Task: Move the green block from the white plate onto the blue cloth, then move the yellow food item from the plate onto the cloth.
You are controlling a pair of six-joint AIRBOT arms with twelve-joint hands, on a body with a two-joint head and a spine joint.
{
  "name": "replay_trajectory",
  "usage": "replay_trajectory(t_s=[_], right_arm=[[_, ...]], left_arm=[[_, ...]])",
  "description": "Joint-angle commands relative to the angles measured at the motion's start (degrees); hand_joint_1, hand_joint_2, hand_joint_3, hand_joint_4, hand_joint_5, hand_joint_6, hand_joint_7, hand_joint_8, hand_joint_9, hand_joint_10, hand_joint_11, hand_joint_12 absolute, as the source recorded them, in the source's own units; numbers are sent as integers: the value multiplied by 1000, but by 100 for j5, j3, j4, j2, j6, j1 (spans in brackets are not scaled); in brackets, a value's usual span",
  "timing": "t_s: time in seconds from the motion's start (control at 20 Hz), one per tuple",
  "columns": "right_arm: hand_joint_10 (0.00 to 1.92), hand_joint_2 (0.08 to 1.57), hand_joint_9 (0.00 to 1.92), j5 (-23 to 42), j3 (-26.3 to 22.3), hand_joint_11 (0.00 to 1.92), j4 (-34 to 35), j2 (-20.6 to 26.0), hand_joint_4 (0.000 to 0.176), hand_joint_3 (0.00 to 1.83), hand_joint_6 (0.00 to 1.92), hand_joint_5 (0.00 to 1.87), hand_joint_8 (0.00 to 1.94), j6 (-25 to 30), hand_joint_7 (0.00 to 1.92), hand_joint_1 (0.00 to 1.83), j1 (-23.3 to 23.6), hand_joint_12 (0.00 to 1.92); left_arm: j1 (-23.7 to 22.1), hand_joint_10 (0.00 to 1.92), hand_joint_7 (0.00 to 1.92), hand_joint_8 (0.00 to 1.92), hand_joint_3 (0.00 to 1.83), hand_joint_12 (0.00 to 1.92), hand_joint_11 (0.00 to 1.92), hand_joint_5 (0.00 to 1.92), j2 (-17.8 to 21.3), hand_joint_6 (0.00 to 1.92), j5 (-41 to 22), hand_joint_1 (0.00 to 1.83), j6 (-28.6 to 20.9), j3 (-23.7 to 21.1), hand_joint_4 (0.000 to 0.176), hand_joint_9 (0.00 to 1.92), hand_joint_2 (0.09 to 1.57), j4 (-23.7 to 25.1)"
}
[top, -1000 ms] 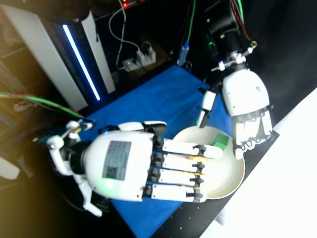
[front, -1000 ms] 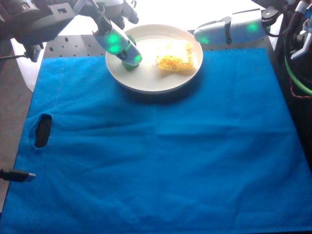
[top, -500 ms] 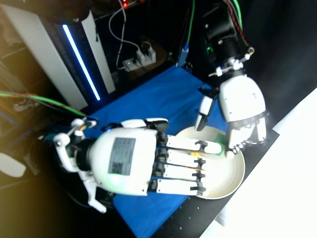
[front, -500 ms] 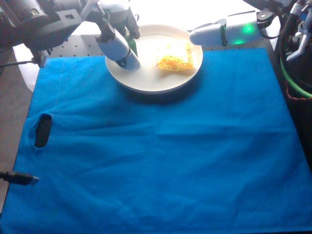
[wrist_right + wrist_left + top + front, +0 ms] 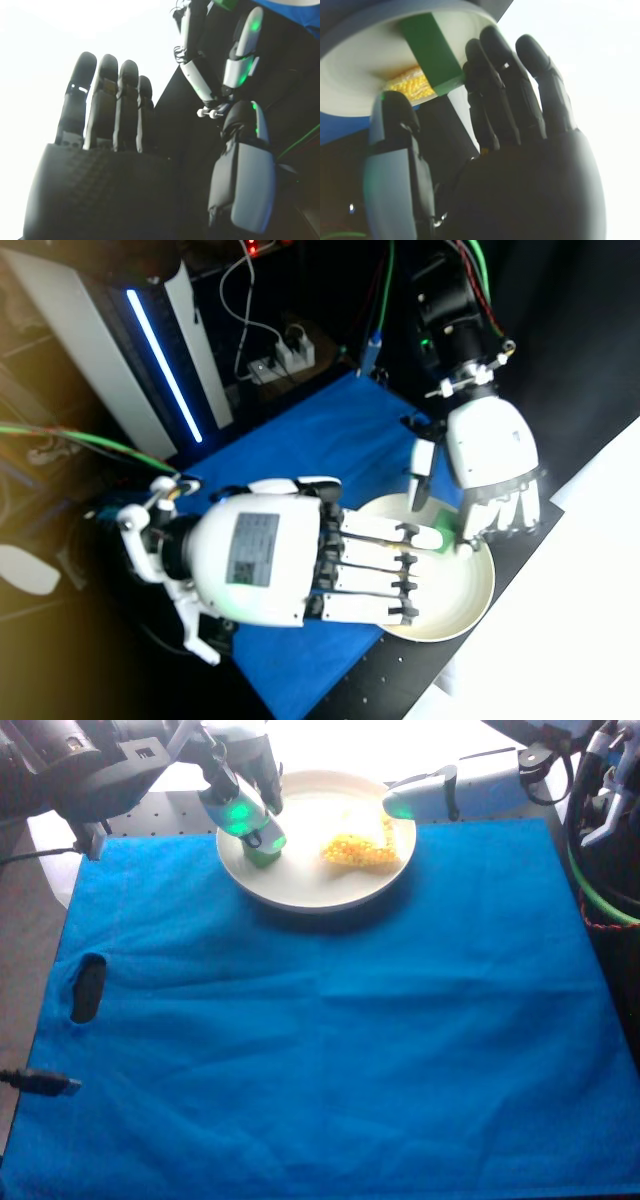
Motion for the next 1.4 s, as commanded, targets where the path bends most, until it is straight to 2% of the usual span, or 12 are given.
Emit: replay_trajectory(t_s=[0.0,0.3,0.35,0.45,0.5,0.6,0.7,0.75,0.8,0.9,1.1,1.35], right_arm=[[8,924,476,640,7,118,202,-15,0,9,0,363,1,23,534,543,104,1050],[2,921,476,640,9,129,135,-34,0,0,0,333,1,23,511,530,137,1015],[7,921,490,640,8,126,132,-39,0,0,4,342,6,23,525,538,137,1012],[14,920,509,640,9,135,128,-49,0,0,11,364,14,23,550,551,137,1016],[13,922,510,640,8,138,124,-55,0,0,9,362,14,23,555,551,137,1017],[2,910,506,640,11,171,116,-63,0,0,5,380,0,23,541,540,137,973],[1,900,515,640,13,101,114,-64,0,0,0,378,2,23,531,534,137,1082],[2,891,520,640,14,85,114,-64,0,0,0,382,1,23,538,533,137,1124],[0,892,514,640,17,95,114,-64,0,1,0,378,0,23,535,533,137,1138],[1,891,504,640,28,98,114,-64,0,0,5,428,0,23,531,552,137,1114],[6,884,514,640,31,115,114,-62,0,0,3,405,5,23,543,559,137,1113],[14,892,524,640,28,160,116,-60,0,1,0,392,7,23,546,533,137,1062]], left_arm=[[-12,1067,1103,50,0,1419,256,970,-21,6,-488,836,-2,58,0,713,1014,15],[43,496,954,0,0,1236,272,989,-87,0,-562,859,-2,122,13,771,1004,-27],[46,325,984,6,0,1193,260,1150,-91,483,-574,1034,-4,132,139,830,1021,-29],[46,137,1032,2,0,1172,205,1134,-91,710,-610,1091,-4,149,89,863,1045,-79],[46,62,1009,0,0,1133,197,1131,-88,723,-633,1086,-5,153,107,778,1045,-100],[44,12,897,0,4,1180,153,1056,-83,854,-674,1072,-5,163,86,680,1076,-124],[44,18,868,1,2,1182,159,1023,-71,911,-725,1090,-6,176,0,710,1096,-173],[44,47,917,16,3,1265,247,993,-62,955,-748,1111,-6,180,0,782,1110,-206],[45,206,871,1008,0,1384,480,1098,-44,715,-784,1209,-6,183,0,977,1124,-259],[16,528,998,1110,0,1073,1015,998,-3,805,-841,1240,-7,165,0,1135,1110,-275],[-81,1220,788,1152,1,734,934,956,111,936,-943,1364,-7,79,0,943,1137,-293],[-140,493,1011,1102,0,874,1052,1066,161,678,-1010,1251,-4,-12,0,1155,1096,-264]])
